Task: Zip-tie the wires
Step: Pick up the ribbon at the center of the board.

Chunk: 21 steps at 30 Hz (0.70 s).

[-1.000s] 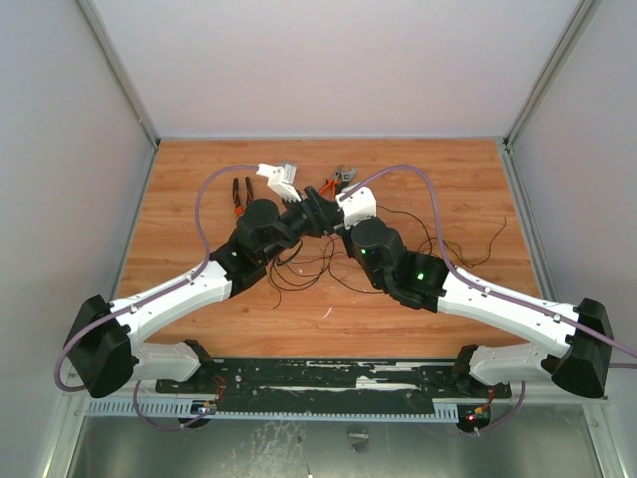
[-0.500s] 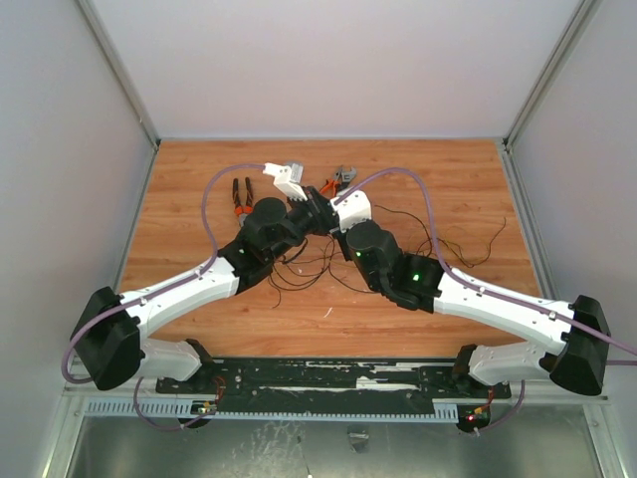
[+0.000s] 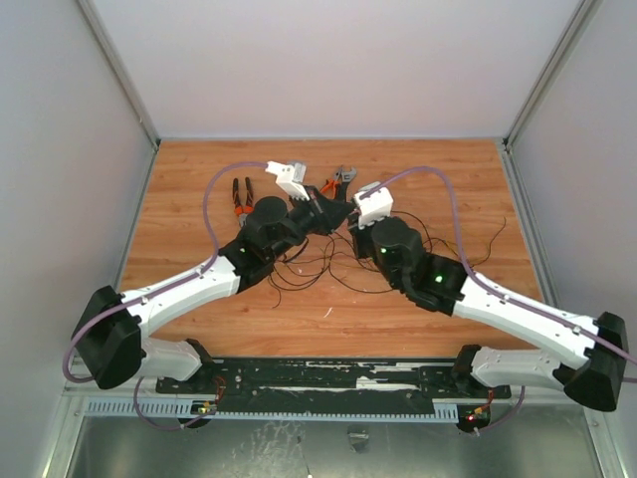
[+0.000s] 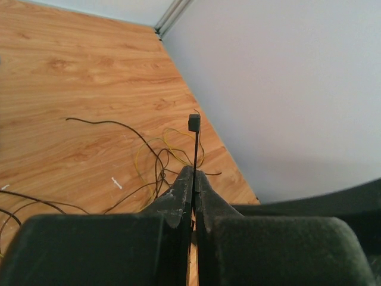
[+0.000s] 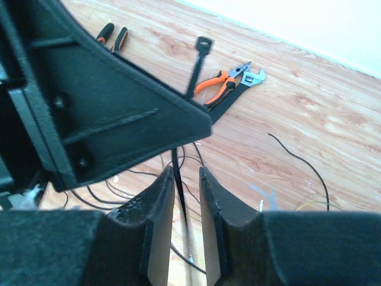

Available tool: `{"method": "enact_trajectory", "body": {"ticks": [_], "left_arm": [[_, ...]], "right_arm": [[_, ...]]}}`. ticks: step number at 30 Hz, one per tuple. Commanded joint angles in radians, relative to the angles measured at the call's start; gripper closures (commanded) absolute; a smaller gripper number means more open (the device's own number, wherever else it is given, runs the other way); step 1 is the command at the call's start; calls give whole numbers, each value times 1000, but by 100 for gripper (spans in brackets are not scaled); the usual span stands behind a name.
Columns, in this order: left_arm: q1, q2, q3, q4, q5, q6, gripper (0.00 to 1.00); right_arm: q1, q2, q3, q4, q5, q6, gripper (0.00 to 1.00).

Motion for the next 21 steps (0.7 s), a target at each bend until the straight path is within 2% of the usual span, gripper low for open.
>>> {"method": "enact_trajectory", "body": {"ticks": [1, 6, 8, 10, 13, 15, 18, 21], "left_arm": [[24, 18, 39, 42, 60, 45, 100], [61, 54, 36, 110, 167, 19, 100], [65, 73, 37, 140, 198, 13, 100], [72, 93, 43, 168, 234, 19, 100], [88, 132, 71, 164, 264, 60, 100], [100, 158, 97, 135, 241, 104, 100], [141, 201, 132, 115, 210, 154, 100], [207, 259, 156, 179, 260, 150, 100]], "right_arm": [[-65, -96, -41, -12, -89, 24, 75], [-138, -186, -90, -11, -160, 32, 79], [-158, -206, -96, -13, -179, 33, 74], [-176, -221, -95, -26, -182, 35, 64], [-213, -256, -94, -41, -210, 41, 63], [-239, -299, -100, -44, -245, 40, 62], [-278, -341, -106, -63, -277, 40, 57], [-307, -363, -110, -90, -273, 38, 52]]}}
